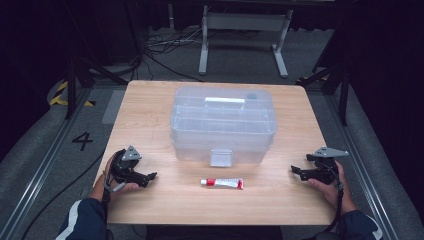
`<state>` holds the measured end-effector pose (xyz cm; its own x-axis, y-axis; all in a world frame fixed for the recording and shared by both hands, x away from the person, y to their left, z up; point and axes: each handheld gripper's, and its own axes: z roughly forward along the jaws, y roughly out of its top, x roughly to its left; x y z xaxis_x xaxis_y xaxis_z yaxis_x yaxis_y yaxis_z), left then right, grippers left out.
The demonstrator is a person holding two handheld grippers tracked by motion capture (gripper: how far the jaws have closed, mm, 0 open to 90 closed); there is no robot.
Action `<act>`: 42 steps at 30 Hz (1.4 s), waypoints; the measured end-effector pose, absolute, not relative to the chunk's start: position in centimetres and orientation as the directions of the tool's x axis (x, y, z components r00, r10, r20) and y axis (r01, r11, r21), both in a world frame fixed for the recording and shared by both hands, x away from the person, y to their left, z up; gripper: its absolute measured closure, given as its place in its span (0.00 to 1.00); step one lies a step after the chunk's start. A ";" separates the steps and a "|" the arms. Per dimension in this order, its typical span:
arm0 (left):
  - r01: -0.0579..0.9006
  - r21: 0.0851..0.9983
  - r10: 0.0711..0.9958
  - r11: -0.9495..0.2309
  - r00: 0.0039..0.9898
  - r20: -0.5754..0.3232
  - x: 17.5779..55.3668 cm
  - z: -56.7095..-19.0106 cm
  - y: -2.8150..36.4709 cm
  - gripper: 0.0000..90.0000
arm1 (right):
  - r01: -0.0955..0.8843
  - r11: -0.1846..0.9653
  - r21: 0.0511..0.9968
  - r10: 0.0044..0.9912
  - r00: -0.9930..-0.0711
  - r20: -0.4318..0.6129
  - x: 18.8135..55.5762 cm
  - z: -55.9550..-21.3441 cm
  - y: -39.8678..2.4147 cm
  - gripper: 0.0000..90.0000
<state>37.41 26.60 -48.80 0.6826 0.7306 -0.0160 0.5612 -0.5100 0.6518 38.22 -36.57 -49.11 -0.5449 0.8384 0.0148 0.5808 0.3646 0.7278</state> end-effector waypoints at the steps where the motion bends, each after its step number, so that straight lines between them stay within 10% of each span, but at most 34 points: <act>1: 0.561 0.652 0.731 -0.510 0.683 -0.016 37.4 -48.8 26.6 0.00 | 0.580 0.365 0.728 0.838 -0.546 0.014 38.2 -49.1 -36.6 0.17; 42: 0.563 0.659 0.740 -0.499 0.673 -0.014 37.0 -48.8 26.8 0.04 | 0.492 0.362 0.792 0.819 -0.573 -0.019 38.4 -45.7 -36.5 0.30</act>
<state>36.97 26.81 -48.76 0.6728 0.7397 -0.0142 0.5629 -0.4993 0.6587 38.35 -36.49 -45.65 -0.5728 0.8194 -0.0193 0.4917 0.3624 0.7918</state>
